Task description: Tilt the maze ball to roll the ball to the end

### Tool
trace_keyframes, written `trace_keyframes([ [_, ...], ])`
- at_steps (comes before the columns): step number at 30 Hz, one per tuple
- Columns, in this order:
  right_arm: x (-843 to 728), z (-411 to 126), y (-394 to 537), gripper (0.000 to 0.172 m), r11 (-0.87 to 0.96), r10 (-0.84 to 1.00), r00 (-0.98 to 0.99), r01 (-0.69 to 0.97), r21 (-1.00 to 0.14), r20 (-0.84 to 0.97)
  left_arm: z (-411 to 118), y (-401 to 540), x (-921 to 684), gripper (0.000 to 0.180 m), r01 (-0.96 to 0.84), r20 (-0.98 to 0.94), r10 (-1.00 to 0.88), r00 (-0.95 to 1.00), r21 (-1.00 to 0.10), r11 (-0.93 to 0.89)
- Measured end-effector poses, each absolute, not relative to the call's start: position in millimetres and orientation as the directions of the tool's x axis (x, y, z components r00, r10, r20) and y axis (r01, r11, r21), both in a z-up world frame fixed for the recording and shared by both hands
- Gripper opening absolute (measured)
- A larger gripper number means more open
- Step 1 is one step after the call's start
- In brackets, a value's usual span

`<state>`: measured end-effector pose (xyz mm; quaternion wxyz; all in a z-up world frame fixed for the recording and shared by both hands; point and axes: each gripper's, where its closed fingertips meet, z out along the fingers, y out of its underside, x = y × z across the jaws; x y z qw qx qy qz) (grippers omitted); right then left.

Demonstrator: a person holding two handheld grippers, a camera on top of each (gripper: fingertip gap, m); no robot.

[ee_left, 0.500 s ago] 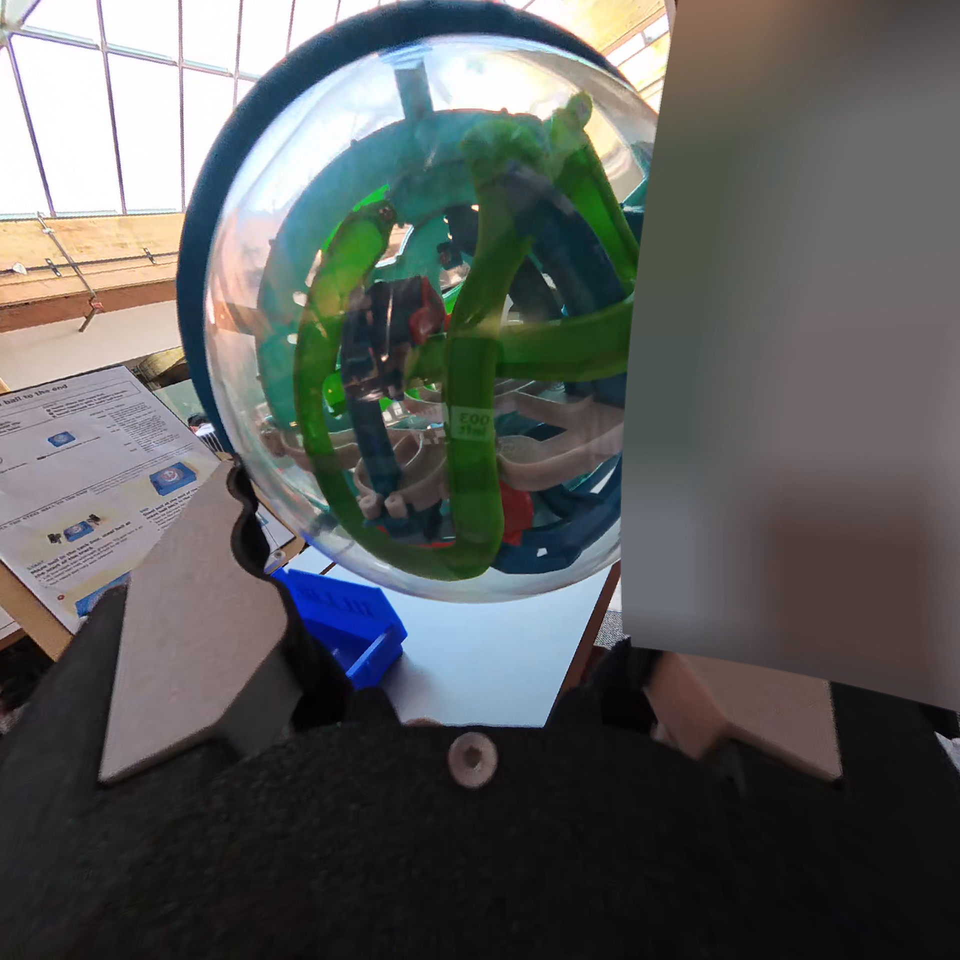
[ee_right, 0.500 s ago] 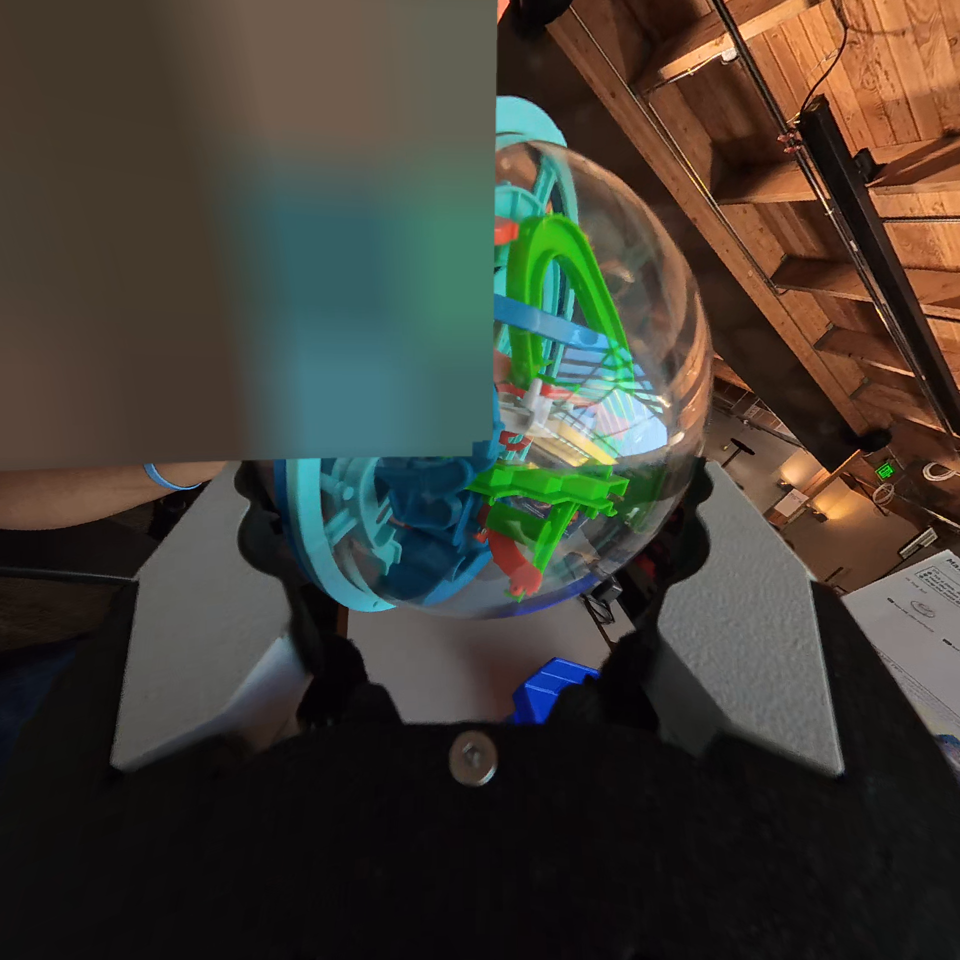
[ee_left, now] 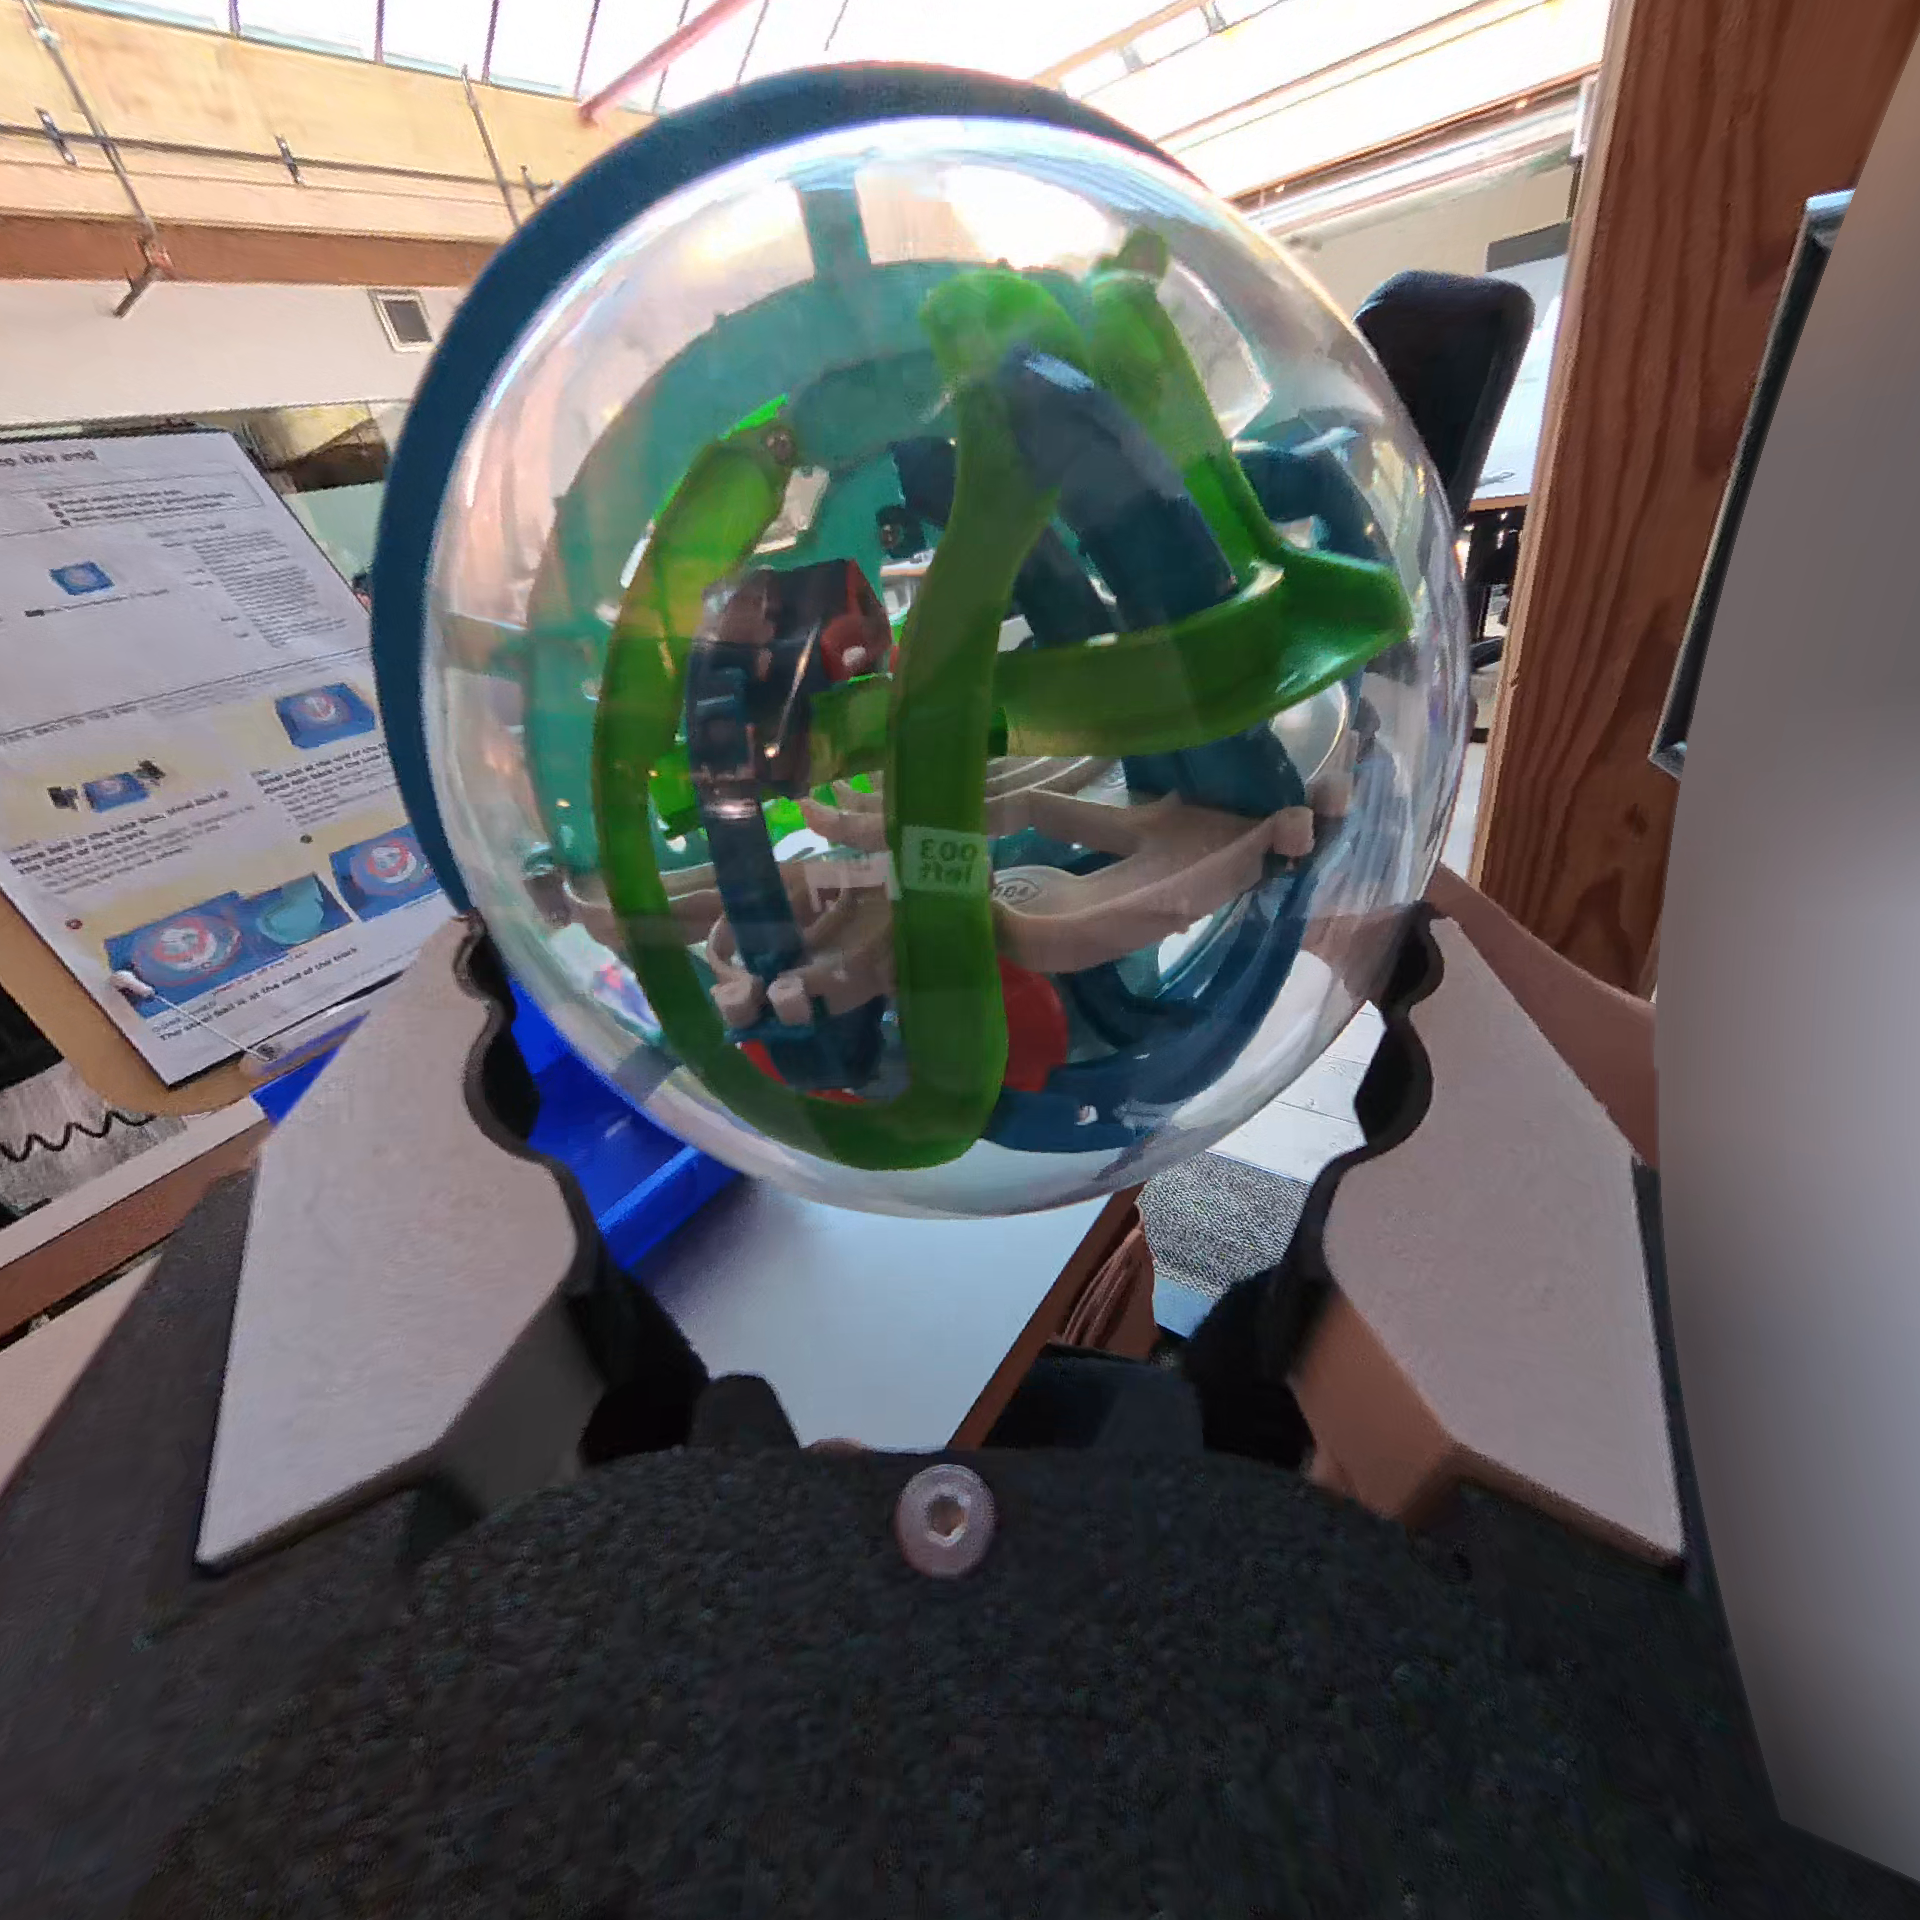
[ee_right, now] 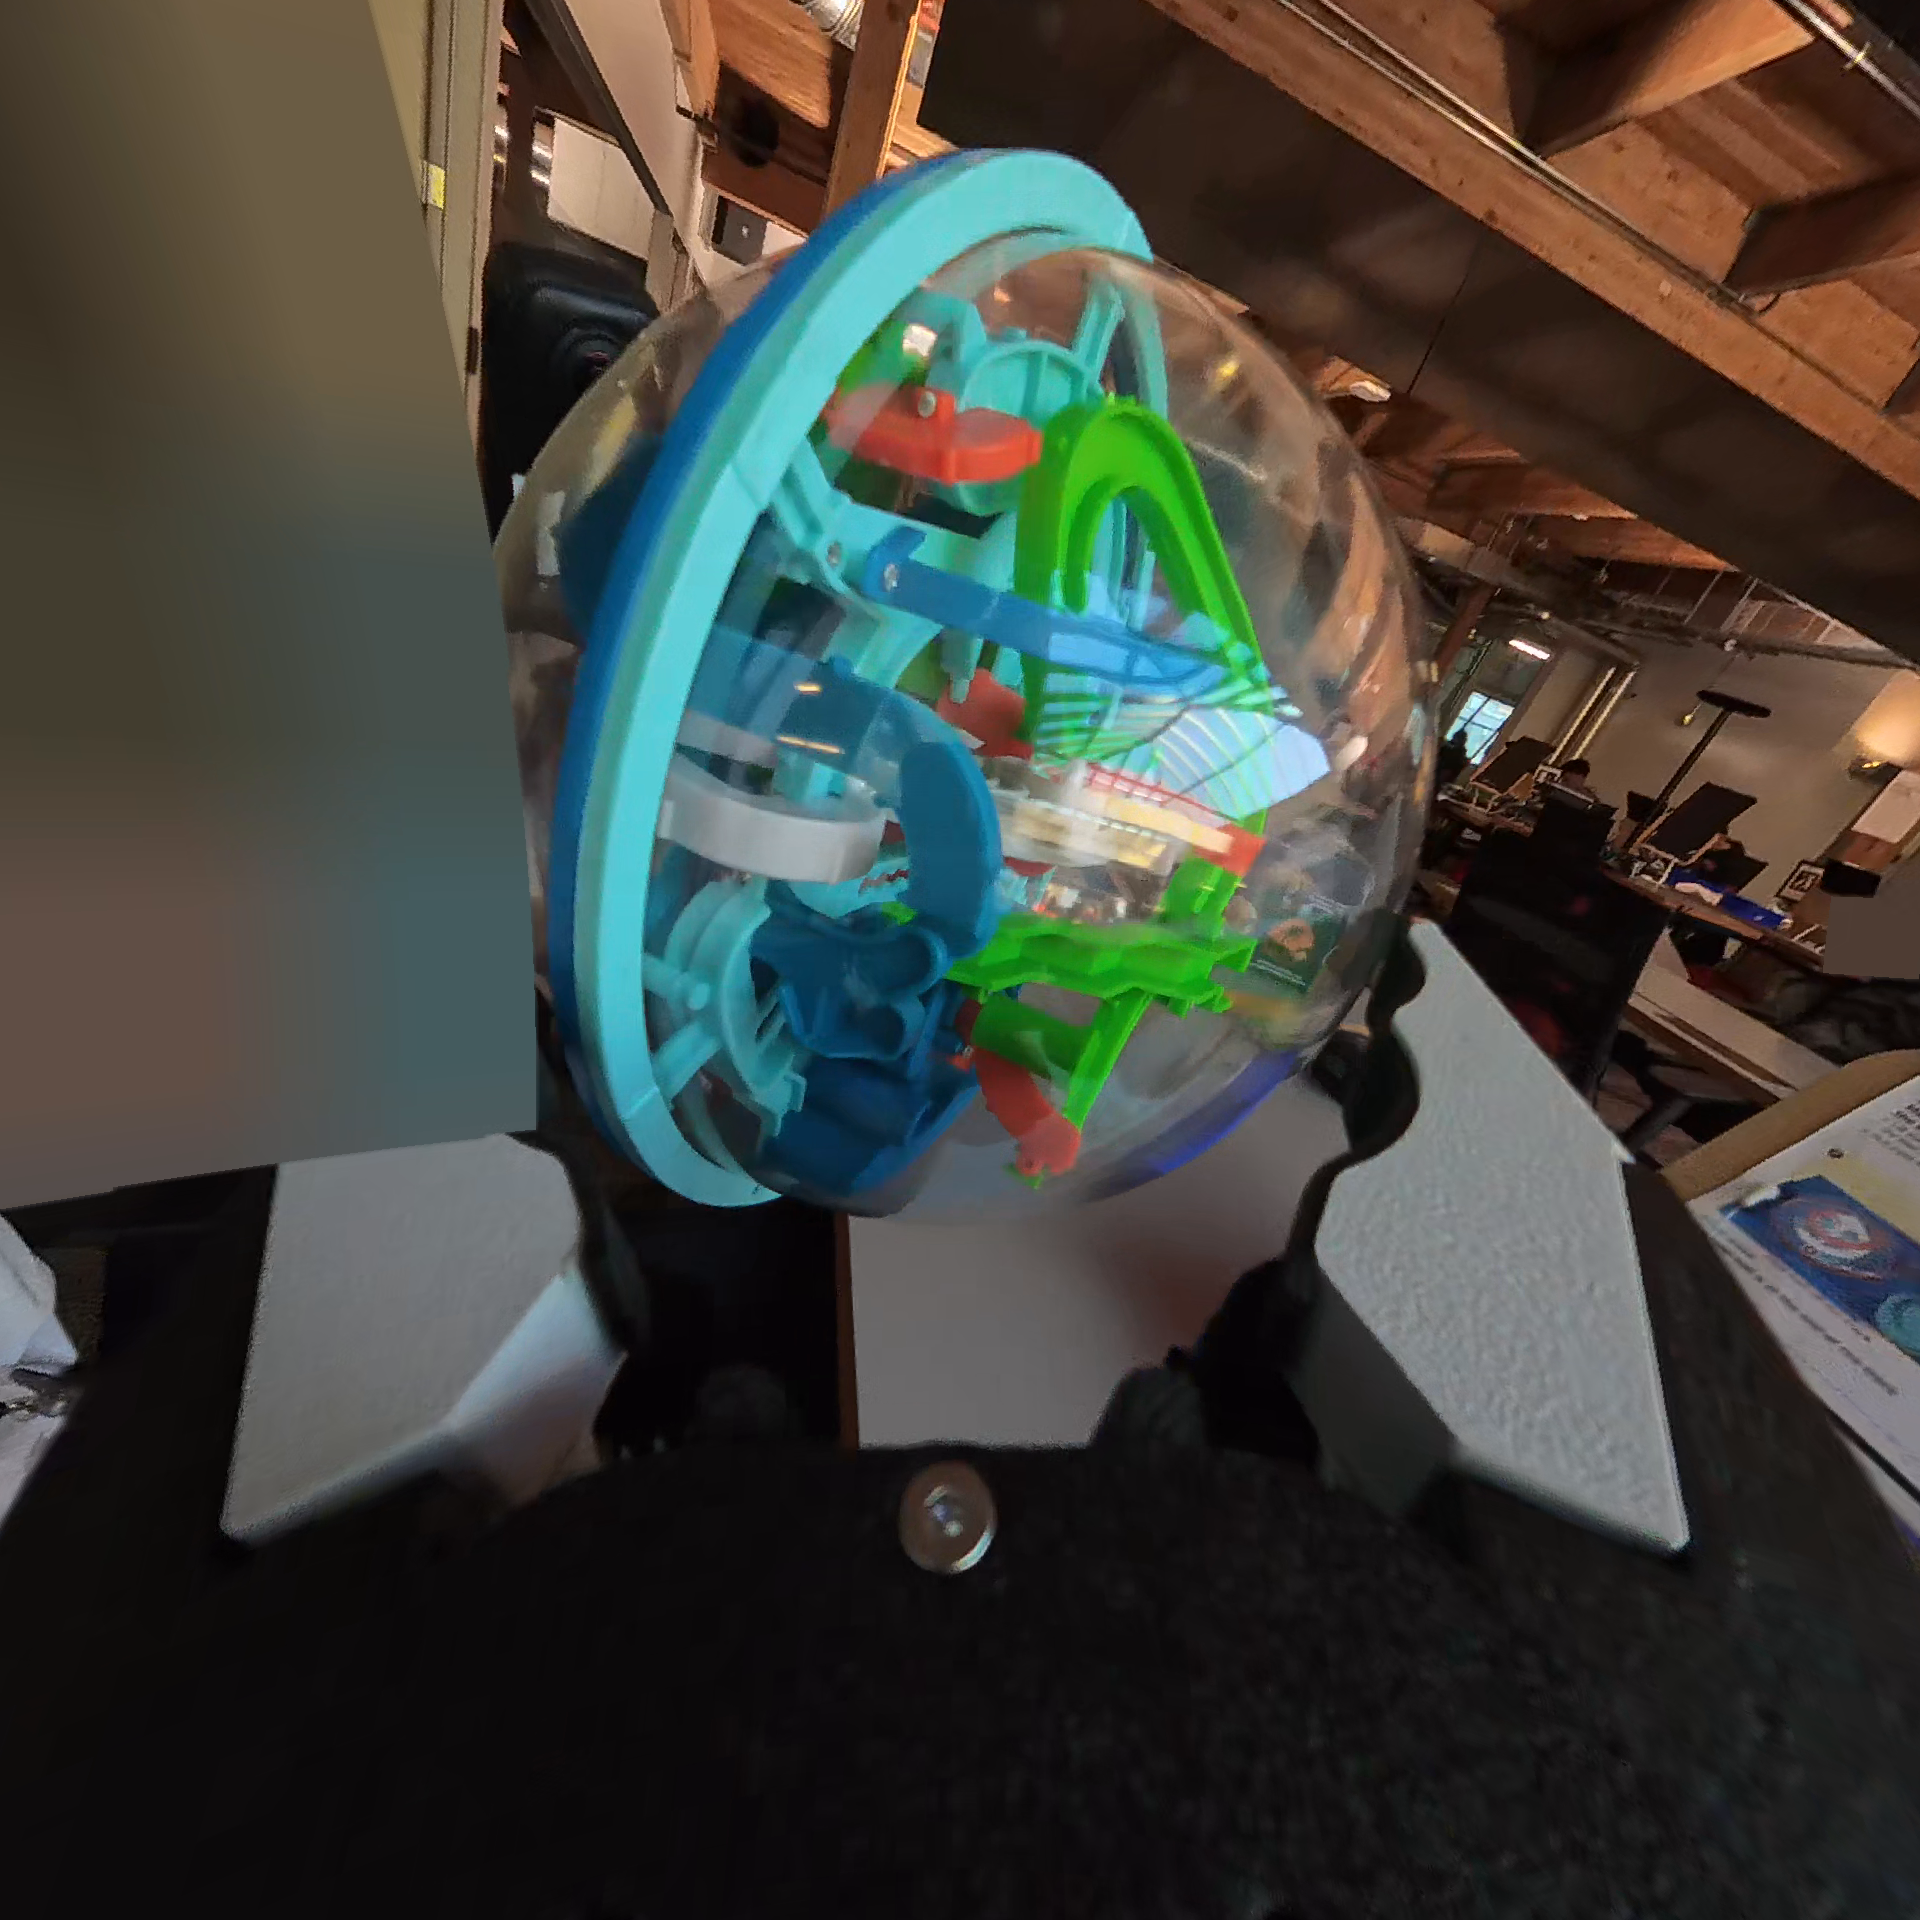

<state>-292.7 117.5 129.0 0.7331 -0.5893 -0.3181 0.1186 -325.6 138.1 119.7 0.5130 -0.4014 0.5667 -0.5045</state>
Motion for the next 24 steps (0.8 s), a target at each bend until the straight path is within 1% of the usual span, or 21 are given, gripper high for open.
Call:
trace_keyframes([
  [1, -292, 127, 120, 0.151, 0.27, 0.553, 0.772, 0.19, -0.944, 0.314, 120, 140, -325, 0.158, 0.069, -0.179, -0.973, -0.148, -0.983, 0.17],
  [5, -291, 122, 128, 0.152, 0.249, 0.563, 0.777, 0.165, -0.954, 0.281, 118, 147, -325, 0.158, 0.057, -0.169, -0.976, -0.14, -0.985, 0.162],
  [8, -289, 113, 138, 0.152, 0.205, 0.596, 0.775, 0.104, -0.973, 0.209, 115, 156, -323, 0.158, 0.031, -0.151, -0.983, -0.108, -0.988, 0.149],
  [10, -285, 94, 151, 0.153, 0.125, 0.641, 0.762, 0.02, -0.992, 0.096, 103, 169, -319, 0.158, -0.035, -0.125, -0.99, -0.072, -0.991, 0.127],
  [13, -278, 35, 175, 0.153, -0.122, 0.689, 0.704, -0.12, -0.985, -0.171, 58, 194, -306, 0.157, -0.22, -0.012, -0.999, -0.031, -0.975, 0.019],
  [15, -273, -9, 186, 0.152, -0.279, 0.668, 0.658, -0.21, -0.937, -0.347, 18, 208, -295, 0.157, -0.328, 0.108, -0.994, -0.018, -0.94, -0.096],
  [19, -259, -75, 201, 0.152, -0.466, 0.559, 0.597, -0.347, -0.814, -0.575, -46, 231, -275, 0.157, -0.465, 0.311, -0.95, -0.003, -0.842, -0.274],
  [22, -253, -102, 206, 0.152, -0.578, 0.467, 0.537, -0.416, -0.702, -0.703, -69, 242, -264, 0.157, -0.513, 0.411, -0.911, 0.015, -0.779, -0.36],
  [24, -252, -112, 207, 0.152, -0.629, 0.427, 0.492, -0.441, -0.64, -0.759, -76, 246, -260, 0.157, -0.539, 0.433, -0.901, 0.025, -0.753, -0.377],
])
